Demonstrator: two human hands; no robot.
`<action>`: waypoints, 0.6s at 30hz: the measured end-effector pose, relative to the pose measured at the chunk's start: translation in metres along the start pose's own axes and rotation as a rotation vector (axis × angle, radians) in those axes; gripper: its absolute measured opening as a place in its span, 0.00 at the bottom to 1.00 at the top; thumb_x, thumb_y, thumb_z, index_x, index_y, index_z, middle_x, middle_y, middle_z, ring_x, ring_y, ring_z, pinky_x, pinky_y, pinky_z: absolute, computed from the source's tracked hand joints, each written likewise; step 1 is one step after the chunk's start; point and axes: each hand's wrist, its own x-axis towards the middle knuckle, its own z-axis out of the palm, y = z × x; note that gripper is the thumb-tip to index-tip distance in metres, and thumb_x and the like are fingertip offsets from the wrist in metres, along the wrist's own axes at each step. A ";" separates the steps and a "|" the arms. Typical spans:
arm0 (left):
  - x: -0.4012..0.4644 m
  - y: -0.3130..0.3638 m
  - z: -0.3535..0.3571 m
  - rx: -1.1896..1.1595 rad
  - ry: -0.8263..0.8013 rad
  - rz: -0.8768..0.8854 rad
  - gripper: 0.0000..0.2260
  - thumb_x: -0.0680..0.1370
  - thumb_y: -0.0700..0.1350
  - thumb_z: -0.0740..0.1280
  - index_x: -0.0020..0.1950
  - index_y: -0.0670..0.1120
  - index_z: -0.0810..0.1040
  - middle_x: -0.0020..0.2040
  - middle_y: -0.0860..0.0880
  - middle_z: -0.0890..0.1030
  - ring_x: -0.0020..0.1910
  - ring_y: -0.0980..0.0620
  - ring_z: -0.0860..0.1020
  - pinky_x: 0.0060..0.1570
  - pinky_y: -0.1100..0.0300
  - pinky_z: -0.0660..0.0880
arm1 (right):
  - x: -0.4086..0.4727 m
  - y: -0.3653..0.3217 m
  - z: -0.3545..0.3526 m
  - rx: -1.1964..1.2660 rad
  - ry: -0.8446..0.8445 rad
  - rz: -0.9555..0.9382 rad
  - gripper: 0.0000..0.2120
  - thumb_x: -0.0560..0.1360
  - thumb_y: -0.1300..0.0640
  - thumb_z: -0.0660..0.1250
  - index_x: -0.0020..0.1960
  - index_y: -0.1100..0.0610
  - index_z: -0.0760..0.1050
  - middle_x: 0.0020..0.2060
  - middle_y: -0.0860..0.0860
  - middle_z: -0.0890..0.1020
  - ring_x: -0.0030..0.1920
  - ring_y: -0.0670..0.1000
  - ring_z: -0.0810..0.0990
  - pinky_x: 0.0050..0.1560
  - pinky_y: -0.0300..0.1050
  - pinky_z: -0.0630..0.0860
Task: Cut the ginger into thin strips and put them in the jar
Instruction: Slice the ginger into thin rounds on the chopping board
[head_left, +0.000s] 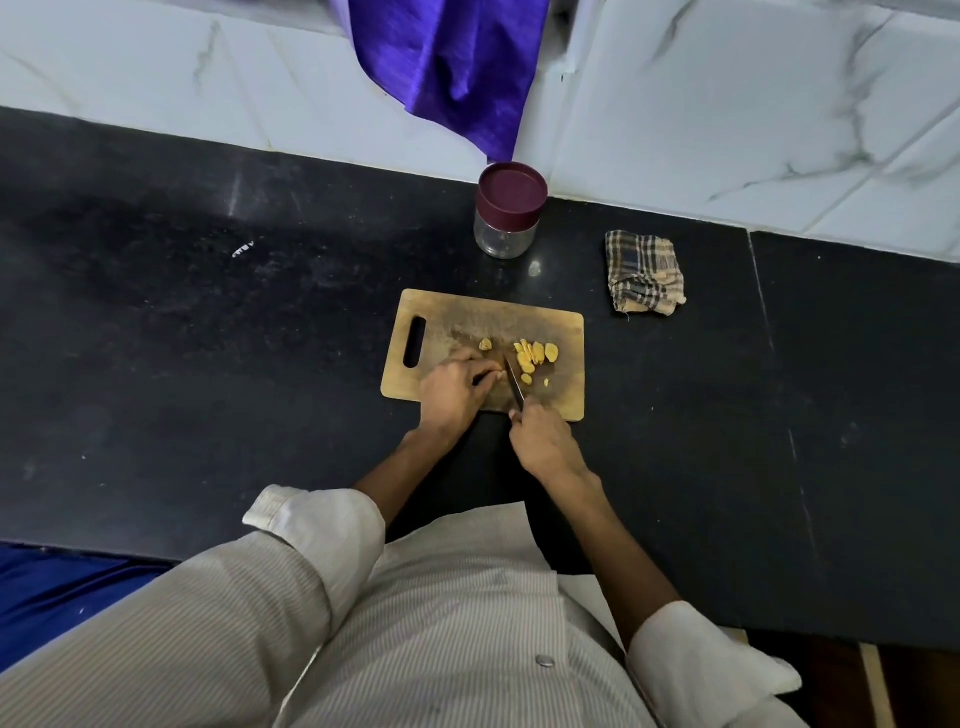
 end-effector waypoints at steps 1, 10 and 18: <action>0.000 0.001 0.001 0.007 0.002 -0.004 0.07 0.77 0.47 0.69 0.50 0.48 0.84 0.48 0.51 0.80 0.45 0.50 0.78 0.40 0.53 0.76 | 0.001 0.002 -0.001 0.017 -0.022 0.007 0.13 0.84 0.53 0.56 0.61 0.59 0.71 0.55 0.58 0.78 0.55 0.59 0.79 0.54 0.56 0.76; -0.002 -0.003 0.001 -0.003 0.019 0.005 0.06 0.76 0.46 0.70 0.49 0.46 0.84 0.47 0.49 0.80 0.41 0.50 0.78 0.37 0.52 0.77 | -0.004 0.004 0.002 0.144 0.004 0.005 0.14 0.85 0.51 0.55 0.61 0.58 0.72 0.53 0.57 0.79 0.55 0.57 0.79 0.56 0.57 0.76; -0.002 0.000 0.003 0.040 0.019 0.015 0.07 0.76 0.46 0.69 0.51 0.48 0.84 0.48 0.50 0.80 0.42 0.50 0.79 0.36 0.55 0.76 | -0.006 0.000 -0.002 0.026 0.013 -0.033 0.14 0.84 0.52 0.54 0.61 0.61 0.72 0.57 0.60 0.78 0.58 0.63 0.77 0.55 0.55 0.74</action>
